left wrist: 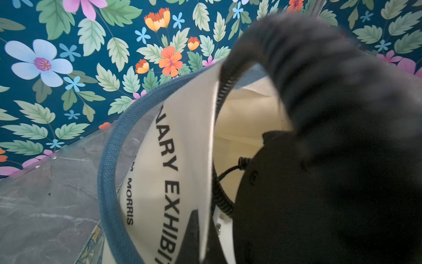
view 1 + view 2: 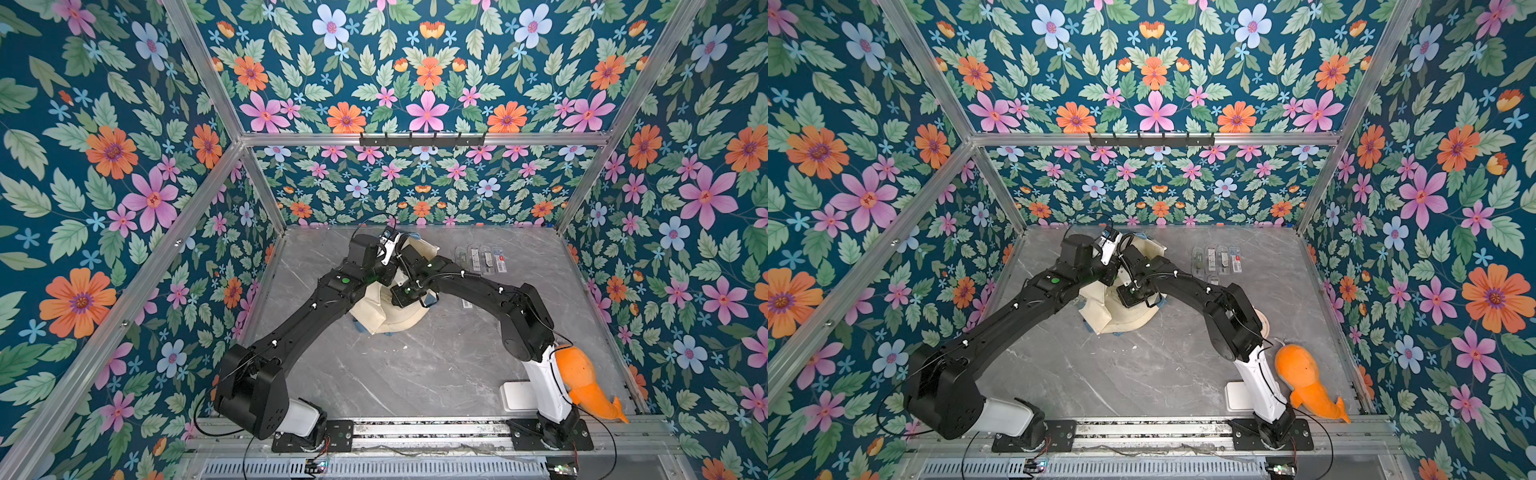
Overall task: Take out the compass set from the canvas bag
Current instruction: Pick up the compass set from the canvas bag.
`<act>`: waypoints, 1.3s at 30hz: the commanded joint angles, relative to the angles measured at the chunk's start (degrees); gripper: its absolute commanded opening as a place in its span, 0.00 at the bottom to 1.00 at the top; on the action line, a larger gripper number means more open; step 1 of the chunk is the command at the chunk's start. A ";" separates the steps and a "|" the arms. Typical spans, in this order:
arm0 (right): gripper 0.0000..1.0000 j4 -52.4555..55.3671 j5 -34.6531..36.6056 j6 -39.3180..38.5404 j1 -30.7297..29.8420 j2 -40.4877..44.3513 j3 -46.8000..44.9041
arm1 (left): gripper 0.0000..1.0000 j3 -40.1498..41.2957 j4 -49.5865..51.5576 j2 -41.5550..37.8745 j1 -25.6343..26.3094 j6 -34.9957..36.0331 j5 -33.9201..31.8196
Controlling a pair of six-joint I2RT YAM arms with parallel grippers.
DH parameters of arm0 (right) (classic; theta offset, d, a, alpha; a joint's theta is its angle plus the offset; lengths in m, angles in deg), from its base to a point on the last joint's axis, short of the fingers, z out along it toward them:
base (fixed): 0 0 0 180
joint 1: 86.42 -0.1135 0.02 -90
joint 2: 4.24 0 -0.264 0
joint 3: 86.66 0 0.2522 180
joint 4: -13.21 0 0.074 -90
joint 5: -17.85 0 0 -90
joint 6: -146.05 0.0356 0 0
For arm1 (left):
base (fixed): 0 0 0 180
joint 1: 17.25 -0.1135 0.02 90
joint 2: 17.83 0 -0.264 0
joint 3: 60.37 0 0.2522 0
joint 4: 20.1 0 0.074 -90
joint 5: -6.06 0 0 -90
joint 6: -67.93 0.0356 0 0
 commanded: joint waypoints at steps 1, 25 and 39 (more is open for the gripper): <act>0.15 -5.97 -0.38 1.46 -0.22 0.74 -0.25 | 0.00 0.28 4.09 0.32 0.41 0.25 4.64; 0.13 -9.64 -0.49 7.24 -0.13 26.41 -27.93 | 0.00 0.42 3.16 -0.56 0.24 -0.63 1.63; 0.12 -12.57 -7.08 15.45 16.48 57.68 -52.04 | 0.00 0.56 2.84 -1.18 0.24 -1.47 2.35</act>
